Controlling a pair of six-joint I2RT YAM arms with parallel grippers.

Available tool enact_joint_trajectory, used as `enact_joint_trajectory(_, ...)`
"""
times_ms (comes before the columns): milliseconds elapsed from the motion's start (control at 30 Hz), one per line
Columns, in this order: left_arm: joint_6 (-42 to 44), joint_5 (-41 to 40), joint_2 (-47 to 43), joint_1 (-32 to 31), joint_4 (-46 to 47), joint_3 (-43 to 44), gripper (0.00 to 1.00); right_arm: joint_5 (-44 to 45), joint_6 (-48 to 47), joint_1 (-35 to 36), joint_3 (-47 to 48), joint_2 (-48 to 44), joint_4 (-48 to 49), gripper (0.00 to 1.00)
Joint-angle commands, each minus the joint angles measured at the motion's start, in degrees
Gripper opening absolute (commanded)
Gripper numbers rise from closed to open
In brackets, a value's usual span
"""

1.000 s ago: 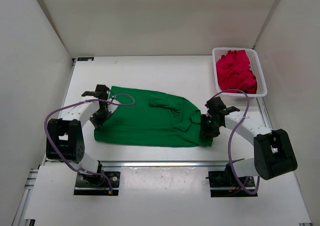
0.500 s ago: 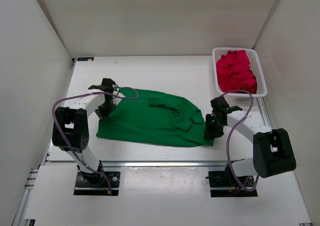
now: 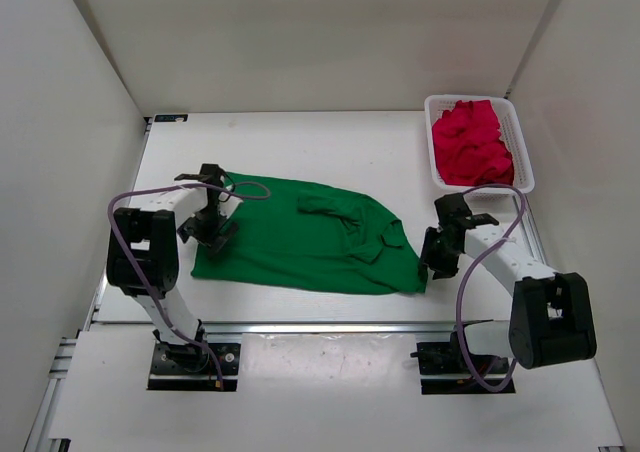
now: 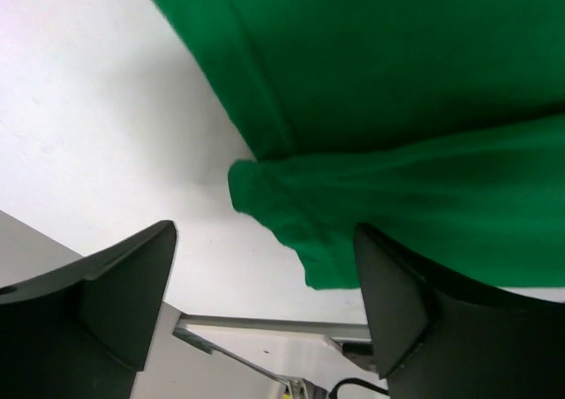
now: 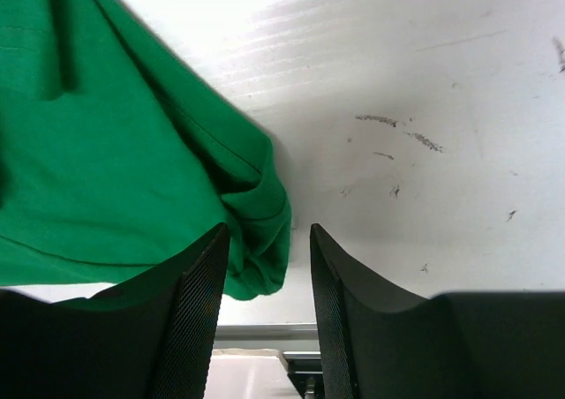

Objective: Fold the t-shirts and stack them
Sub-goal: Fold the flattened tshirt in 1/3 of the way, then grap the side of the flattened tshirt furthest away from the robot with both arms

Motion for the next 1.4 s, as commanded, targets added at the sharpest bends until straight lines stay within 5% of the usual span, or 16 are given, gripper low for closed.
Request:
enact_joint_trajectory(0,-2.04,2.7,-3.52,2.67,-4.13,-0.89,0.93,-0.99,2.21,-0.84,-1.4,1.19,-0.42,0.47)
enact_joint_trajectory(200,-2.92,5.86,-3.53,1.37,-4.41,-4.48,0.88,-8.54,3.0,-1.38,-4.13,4.7,5.03,0.37)
enact_joint_trajectory(300,-3.8,7.36,-2.39,-1.18,-4.15,-4.06,0.82,-9.78,3.79,-2.25,-4.3,5.68,5.04,0.12)
enact_joint_trajectory(333,-4.15,7.45,-2.04,-1.36,-3.71,-4.05,0.75,-9.78,3.36,-3.04,-4.65,5.5,4.6,0.0)
enact_joint_trajectory(367,-4.33,7.45,-1.6,-2.06,-4.14,-4.14,0.69,-9.35,3.62,-3.31,-4.74,4.98,3.98,0.0)
enact_joint_trajectory(467,-5.12,7.19,0.07,-2.07,-4.68,-3.53,0.25,-7.59,5.1,-7.52,-4.92,2.17,-0.14,0.0)
enact_joint_trajectory(600,-5.3,5.7,0.08,-0.58,-5.9,-4.84,0.14,-6.71,7.4,-13.14,-5.19,-2.31,-4.36,0.0)
enact_joint_trajectory(767,-4.68,5.17,-2.29,-0.75,-7.66,-5.99,0.18,-3.55,8.45,-12.71,-2.37,0.4,-9.46,0.03)
enact_joint_trajectory(833,-4.59,5.78,-3.34,-0.84,-8.71,-5.73,0.26,-2.22,7.93,-12.45,-2.11,-0.82,-10.44,0.13)
enact_joint_trajectory(900,-4.42,6.92,-3.7,-0.4,-10.03,-5.29,0.45,-1.78,7.57,-10.62,0.17,-2.4,-11.22,0.3)
enact_joint_trajectory(1033,-3.55,7.8,-5.89,1.26,-14.16,-2.49,0.67,4.27,5.38,-1.32,10.16,-4.43,-12.72,0.56)
enact_joint_trajectory(1233,-4.76,11.66,-7.13,3.91,-11.54,12.09,0.85,2.03,-4.87,8.55,29.44,8.19,-8.17,0.57)
enact_joint_trajectory(1367,-8.37,13.51,0.49,2.6,-5.13,21.68,0.86,-1.53,-12.01,13.02,42.42,23.3,-7.27,0.57)
